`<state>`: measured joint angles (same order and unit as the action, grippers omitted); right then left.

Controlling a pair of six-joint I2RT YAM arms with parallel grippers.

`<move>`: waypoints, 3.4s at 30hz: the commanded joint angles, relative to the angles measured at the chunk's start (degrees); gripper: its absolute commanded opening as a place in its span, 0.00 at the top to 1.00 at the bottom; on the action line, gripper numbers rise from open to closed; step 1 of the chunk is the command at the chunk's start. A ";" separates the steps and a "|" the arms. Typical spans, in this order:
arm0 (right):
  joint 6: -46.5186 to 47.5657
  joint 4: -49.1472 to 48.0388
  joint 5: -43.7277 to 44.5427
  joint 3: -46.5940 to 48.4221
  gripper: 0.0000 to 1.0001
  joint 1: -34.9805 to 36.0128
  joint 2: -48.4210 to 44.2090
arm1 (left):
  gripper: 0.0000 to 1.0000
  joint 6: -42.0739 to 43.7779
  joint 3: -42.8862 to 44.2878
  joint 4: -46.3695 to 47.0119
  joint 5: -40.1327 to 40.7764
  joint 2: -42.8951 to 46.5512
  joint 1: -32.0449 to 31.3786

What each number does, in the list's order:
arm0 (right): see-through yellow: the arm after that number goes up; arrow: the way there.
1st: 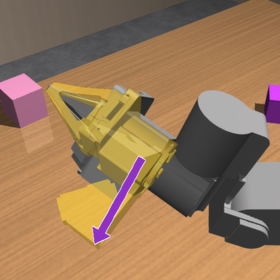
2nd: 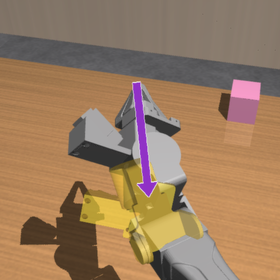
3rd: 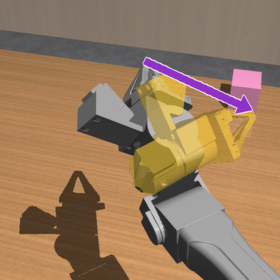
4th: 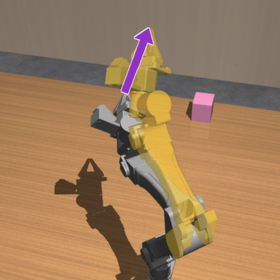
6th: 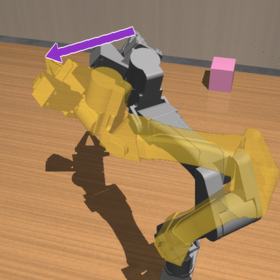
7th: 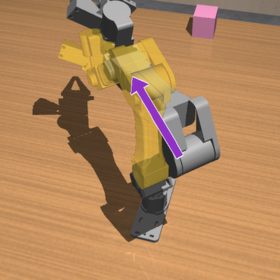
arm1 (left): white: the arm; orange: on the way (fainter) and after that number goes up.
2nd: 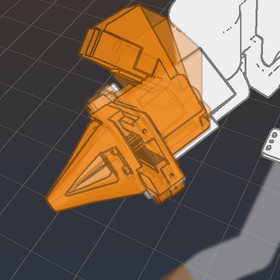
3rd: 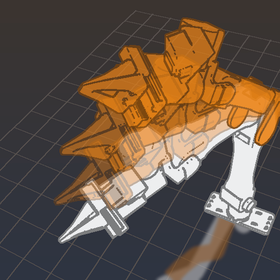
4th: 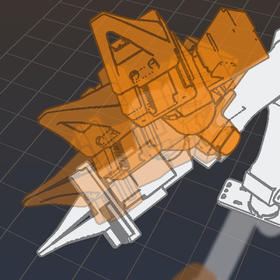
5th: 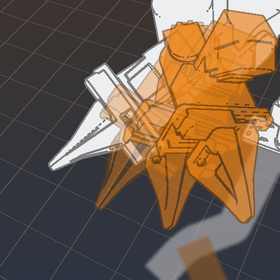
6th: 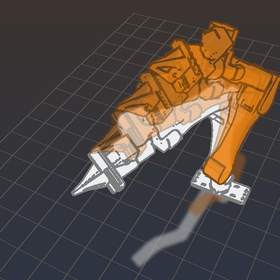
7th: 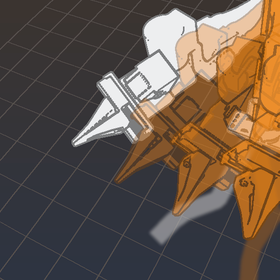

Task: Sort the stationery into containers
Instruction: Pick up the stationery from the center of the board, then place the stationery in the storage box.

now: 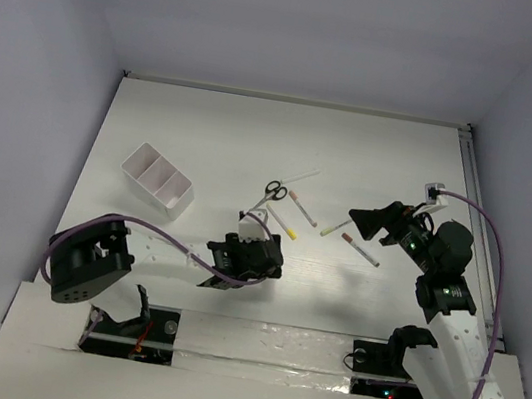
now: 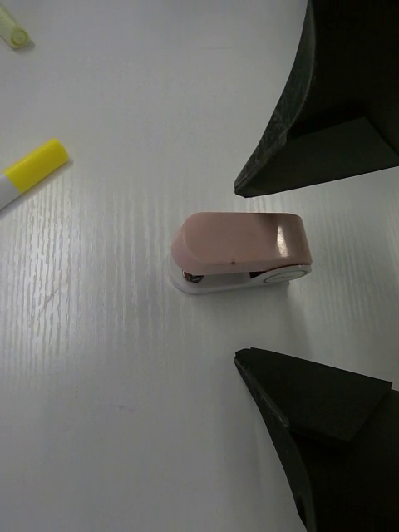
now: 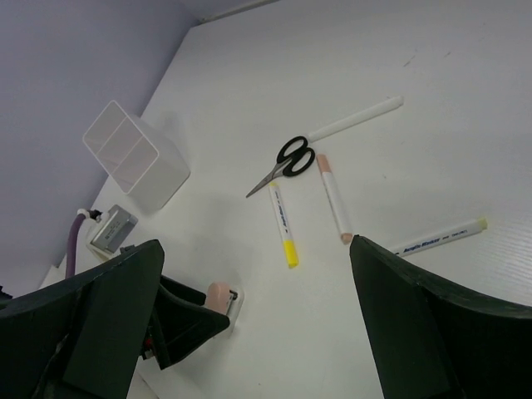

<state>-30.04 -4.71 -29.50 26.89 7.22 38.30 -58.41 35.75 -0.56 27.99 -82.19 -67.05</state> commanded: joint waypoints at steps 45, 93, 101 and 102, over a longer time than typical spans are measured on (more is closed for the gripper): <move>-0.72 -3.73 -0.92 0.18 0.00 1.04 -2.09 | 0.94 57.44 41.77 -33.28 -2.39 6.79 50.86; 0.16 -1.97 -0.39 0.97 0.00 1.04 -3.15 | 1.00 69.84 36.77 -33.63 -15.95 -1.92 66.96; 0.16 -2.06 -0.65 1.05 0.00 1.04 -3.15 | 0.89 68.61 35.62 -33.02 -14.01 -1.13 66.96; 0.16 -2.06 -0.65 0.97 0.00 1.04 -3.15 | 0.85 68.61 35.62 -32.93 -13.84 -1.13 66.96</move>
<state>-30.83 -5.52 -30.22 26.89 7.97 35.59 10.52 72.10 -34.30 12.75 -86.15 -0.51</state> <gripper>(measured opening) 0.995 0.237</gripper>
